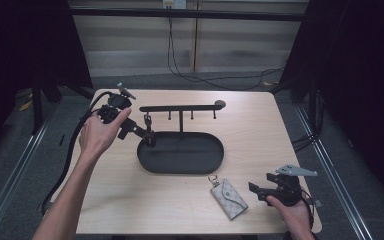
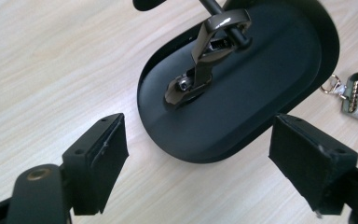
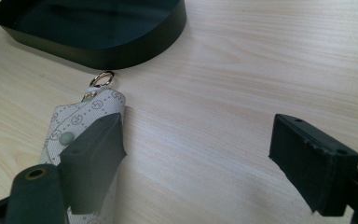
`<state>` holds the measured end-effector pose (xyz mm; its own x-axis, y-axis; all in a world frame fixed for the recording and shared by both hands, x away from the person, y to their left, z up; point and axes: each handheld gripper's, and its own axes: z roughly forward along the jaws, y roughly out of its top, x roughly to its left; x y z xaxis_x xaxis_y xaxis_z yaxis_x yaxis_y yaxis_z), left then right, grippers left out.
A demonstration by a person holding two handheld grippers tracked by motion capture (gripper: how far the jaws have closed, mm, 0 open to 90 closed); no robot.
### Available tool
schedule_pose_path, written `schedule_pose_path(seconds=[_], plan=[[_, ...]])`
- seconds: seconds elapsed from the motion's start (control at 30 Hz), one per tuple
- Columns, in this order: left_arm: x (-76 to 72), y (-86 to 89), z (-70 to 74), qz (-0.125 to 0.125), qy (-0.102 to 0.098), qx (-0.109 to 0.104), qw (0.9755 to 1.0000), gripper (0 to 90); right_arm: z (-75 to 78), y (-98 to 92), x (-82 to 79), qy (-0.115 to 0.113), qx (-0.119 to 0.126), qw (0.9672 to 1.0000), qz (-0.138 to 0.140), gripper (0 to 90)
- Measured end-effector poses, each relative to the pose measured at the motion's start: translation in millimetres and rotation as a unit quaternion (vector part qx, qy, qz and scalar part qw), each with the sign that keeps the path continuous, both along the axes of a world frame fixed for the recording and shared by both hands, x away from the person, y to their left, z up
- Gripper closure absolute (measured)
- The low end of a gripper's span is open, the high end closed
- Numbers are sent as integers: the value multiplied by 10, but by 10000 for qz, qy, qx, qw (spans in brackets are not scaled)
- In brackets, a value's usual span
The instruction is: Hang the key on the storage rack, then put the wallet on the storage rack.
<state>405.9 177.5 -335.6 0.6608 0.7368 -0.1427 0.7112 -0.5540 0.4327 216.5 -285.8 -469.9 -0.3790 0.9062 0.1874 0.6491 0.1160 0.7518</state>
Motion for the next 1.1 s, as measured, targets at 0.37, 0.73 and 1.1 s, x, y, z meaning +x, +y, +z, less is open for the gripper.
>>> schedule_pose_path(seconds=[0.37,0.73,1.1], plan=[[-258,260,-54,-185,-448,-519,9975,236,0,-3,0,1,-6,10000,-22,178],[-533,544,-177,189,-741,-886,9931,242,1,-2,7,40,15,10000,-19,195],[-850,771,-462,492,-1047,-1059,9876,248,11,-4,-7,10,-6,10000,44,257]])
